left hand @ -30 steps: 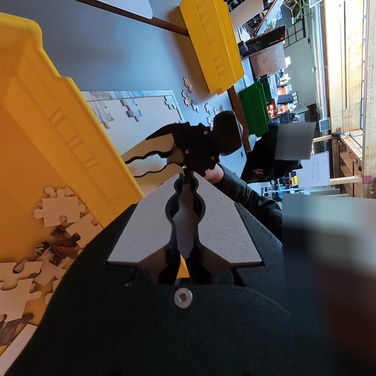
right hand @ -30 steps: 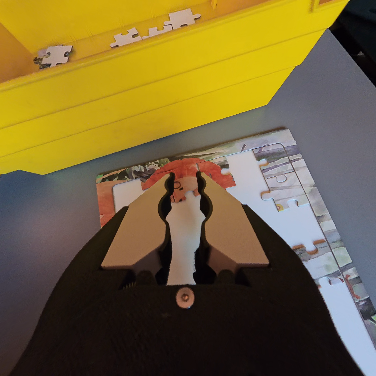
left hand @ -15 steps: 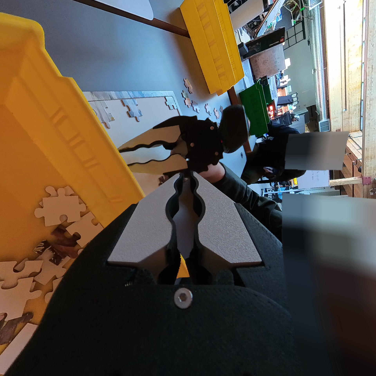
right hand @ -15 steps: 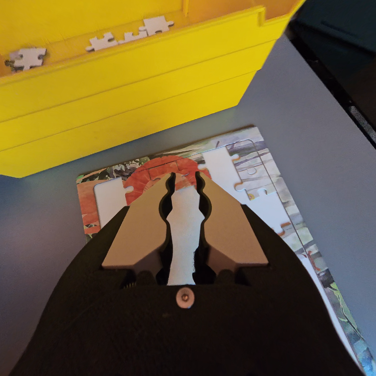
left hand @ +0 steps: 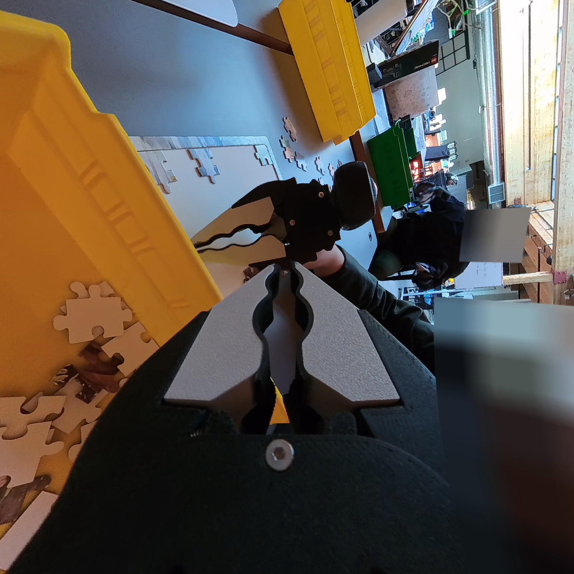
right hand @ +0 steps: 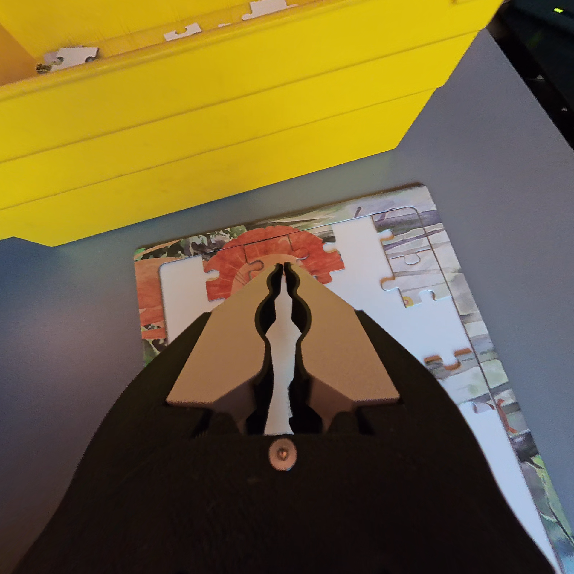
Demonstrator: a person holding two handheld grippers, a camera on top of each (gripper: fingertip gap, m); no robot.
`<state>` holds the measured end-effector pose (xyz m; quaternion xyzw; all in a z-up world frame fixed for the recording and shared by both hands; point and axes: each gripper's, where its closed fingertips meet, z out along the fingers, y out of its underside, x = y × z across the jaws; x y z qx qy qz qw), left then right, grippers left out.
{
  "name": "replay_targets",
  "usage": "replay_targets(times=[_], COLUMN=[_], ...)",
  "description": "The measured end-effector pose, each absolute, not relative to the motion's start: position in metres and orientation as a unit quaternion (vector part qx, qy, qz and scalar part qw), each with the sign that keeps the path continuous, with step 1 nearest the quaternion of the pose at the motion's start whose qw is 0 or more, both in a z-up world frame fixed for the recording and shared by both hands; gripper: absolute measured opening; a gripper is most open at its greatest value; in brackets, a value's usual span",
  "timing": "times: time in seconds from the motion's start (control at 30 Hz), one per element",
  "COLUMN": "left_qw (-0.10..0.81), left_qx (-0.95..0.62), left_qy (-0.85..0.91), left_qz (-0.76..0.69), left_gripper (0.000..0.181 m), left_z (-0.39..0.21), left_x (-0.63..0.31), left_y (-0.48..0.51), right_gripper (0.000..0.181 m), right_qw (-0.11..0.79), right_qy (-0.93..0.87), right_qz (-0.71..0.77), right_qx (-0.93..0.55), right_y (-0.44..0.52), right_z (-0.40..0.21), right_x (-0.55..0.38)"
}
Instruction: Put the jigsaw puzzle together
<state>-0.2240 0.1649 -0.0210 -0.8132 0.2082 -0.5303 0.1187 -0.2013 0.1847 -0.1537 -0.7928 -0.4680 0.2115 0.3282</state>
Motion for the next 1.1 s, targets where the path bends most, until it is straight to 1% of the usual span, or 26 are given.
replay_targets(times=[0.4, 0.67, 0.97, 1.1], left_qw=[0.115, 0.114, 0.111, 0.113], left_qx=[-0.815, -0.816, -0.818, -0.817], left_qy=[0.210, 0.210, 0.208, 0.206], left_qz=[-0.528, -0.526, -0.525, -0.526], left_gripper=[0.004, 0.004, 0.004, 0.004], left_z=[-0.023, -0.024, -0.026, -0.026], left_x=[-0.222, -0.221, -0.221, -0.223], left_y=[0.164, 0.164, 0.165, 0.165], right_gripper=[0.002, 0.000, 0.001, 0.005], right_qw=[0.320, 0.312, 0.330, 0.375], right_qy=[-0.466, -0.433, -0.444, -0.448], right_qz=[0.205, 0.219, 0.198, 0.213], right_qx=[-0.799, -0.817, -0.809, -0.783], right_y=[0.185, 0.190, 0.193, 0.195], right_z=[-0.160, -0.161, -0.160, -0.138], right_x=[-0.209, -0.206, -0.206, -0.205])
